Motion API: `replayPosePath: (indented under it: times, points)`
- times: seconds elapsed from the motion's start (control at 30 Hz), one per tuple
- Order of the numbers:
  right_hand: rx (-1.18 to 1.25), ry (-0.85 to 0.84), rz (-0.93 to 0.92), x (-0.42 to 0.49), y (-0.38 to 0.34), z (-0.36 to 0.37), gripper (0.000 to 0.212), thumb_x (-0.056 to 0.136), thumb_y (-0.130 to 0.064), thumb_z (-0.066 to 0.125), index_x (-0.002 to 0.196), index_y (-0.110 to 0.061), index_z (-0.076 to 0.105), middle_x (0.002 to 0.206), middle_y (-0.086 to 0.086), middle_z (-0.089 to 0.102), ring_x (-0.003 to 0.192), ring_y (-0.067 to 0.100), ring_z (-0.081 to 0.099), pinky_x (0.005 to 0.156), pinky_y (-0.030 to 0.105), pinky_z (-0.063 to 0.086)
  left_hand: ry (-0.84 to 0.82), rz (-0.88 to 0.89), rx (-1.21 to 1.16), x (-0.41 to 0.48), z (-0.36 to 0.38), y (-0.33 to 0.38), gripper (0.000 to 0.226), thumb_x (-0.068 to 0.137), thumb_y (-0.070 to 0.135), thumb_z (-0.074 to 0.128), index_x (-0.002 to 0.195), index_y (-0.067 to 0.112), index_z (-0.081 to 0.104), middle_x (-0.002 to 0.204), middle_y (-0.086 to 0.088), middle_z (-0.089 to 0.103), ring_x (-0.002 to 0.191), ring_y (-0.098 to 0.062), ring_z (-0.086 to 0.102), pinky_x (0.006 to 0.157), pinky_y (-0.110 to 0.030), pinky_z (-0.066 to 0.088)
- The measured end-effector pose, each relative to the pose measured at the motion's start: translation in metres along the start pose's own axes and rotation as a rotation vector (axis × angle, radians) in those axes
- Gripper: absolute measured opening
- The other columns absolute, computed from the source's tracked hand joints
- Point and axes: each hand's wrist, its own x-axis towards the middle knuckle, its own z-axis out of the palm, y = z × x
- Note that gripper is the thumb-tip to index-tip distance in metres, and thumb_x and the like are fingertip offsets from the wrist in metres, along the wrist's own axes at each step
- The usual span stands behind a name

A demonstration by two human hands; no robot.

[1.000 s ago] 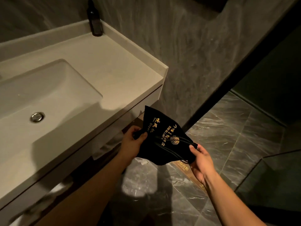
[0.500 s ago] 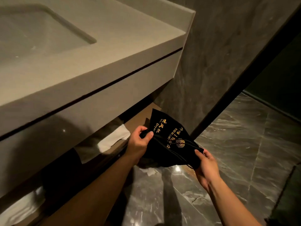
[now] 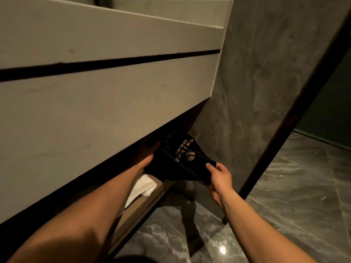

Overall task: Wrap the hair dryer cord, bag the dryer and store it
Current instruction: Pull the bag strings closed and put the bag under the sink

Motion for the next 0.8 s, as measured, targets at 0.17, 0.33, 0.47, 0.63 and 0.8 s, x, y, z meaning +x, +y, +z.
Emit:
replayPosePath:
  times: [0.17,0.33,0.47,0.63,0.8]
  points:
    - [0.031,-0.11,-0.004,0.017,0.011,0.025,0.005,0.101,-0.01,0.067,0.103,-0.005,0.068,0.109,0.024,0.074,0.095,0.035,0.073,0.095,0.054,0.057,-0.102,-0.017,0.094,0.037,-0.018,-0.014,0.04,0.102,0.015,0.05,0.138,-0.003,0.05,0.139,-0.026,0.056,0.126,-0.033,0.058,0.11,-0.046,0.043]
    - [0.121,-0.153,-0.005,0.024,0.017,0.039,0.013,0.104,-0.015,0.062,0.103,-0.005,0.071,0.088,0.007,0.079,0.074,0.014,0.077,0.064,0.026,0.06,-0.022,0.093,0.311,0.023,-0.023,-0.012,0.044,0.101,0.028,0.052,0.127,-0.007,0.059,0.122,-0.031,0.064,0.117,-0.039,0.061,0.099,-0.04,0.042]
    - [0.267,-0.17,0.068,0.023,0.021,0.049,0.015,0.106,-0.011,0.058,0.103,-0.006,0.072,0.083,0.005,0.08,0.068,0.01,0.078,0.055,0.02,0.058,-0.007,-0.005,0.492,-0.034,-0.022,-0.013,0.084,0.088,0.073,0.026,0.129,0.007,0.059,0.098,-0.014,0.069,0.099,-0.028,0.065,0.084,-0.033,0.043]
    - [0.238,-0.243,0.11,0.017,0.027,0.056,0.018,0.107,-0.012,0.056,0.112,-0.01,0.073,0.093,0.005,0.081,0.076,0.011,0.077,0.067,0.028,0.055,-0.094,0.373,0.945,-0.116,0.008,-0.048,0.071,0.095,0.06,0.027,0.153,0.019,0.03,0.162,-0.002,0.031,0.152,-0.018,0.021,0.119,-0.031,0.013]
    - [-0.01,-0.338,0.041,0.018,0.027,0.045,0.036,0.106,-0.021,0.058,0.14,-0.009,0.064,0.13,0.009,0.074,0.118,0.02,0.07,0.082,0.027,0.054,-0.161,0.37,1.218,-0.125,0.01,-0.062,0.071,0.098,0.054,0.021,0.156,0.014,0.021,0.165,-0.008,0.023,0.154,-0.022,0.012,0.125,-0.041,0.01]
